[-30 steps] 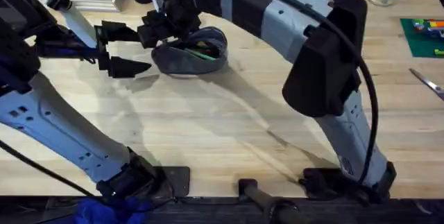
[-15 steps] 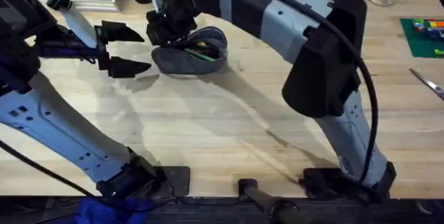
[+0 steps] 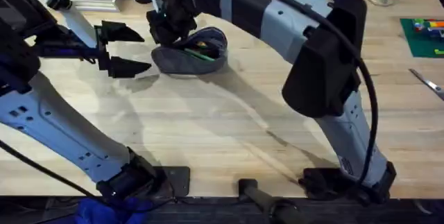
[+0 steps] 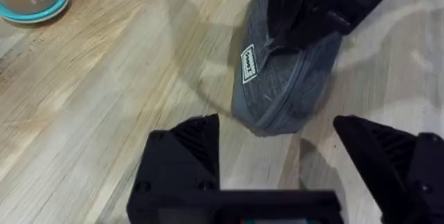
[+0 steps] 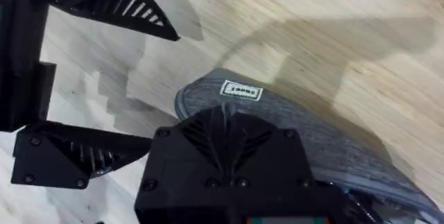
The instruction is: Unzip the bag, pick up the pens from the table one at a time and place them inside, then zip the bag closed.
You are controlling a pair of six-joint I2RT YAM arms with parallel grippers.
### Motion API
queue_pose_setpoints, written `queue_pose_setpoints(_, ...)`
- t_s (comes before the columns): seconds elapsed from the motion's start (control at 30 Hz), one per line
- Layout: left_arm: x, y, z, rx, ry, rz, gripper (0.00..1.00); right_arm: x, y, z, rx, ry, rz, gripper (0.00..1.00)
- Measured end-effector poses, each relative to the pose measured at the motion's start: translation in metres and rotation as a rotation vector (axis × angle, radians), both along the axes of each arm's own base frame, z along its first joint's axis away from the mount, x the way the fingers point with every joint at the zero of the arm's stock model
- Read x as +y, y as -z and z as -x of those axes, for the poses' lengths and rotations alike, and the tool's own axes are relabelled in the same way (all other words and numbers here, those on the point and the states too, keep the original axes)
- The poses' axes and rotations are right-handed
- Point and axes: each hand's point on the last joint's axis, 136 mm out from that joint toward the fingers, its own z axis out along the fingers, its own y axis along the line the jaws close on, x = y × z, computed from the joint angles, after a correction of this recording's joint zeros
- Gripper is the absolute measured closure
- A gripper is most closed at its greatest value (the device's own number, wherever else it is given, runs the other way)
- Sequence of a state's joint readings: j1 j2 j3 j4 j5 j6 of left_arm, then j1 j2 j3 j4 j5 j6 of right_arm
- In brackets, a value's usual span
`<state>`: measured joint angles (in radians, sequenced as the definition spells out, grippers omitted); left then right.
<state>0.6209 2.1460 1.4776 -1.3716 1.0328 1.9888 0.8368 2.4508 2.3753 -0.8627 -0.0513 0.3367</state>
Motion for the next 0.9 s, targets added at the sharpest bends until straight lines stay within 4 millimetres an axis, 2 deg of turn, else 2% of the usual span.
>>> queue_pose_setpoints(0.73,-0.003,-0.004,0.000,0.004,-0.008,0.027,0.008,0.000,0.000,0.000,-0.002,0.002,0.001,0.971)
queue_pose_setpoints(0.9,-0.011,-0.004,-0.003,-0.005,0.015,0.023,0.008,0.000,0.000,0.000,-0.002,0.002,0.001,0.971)
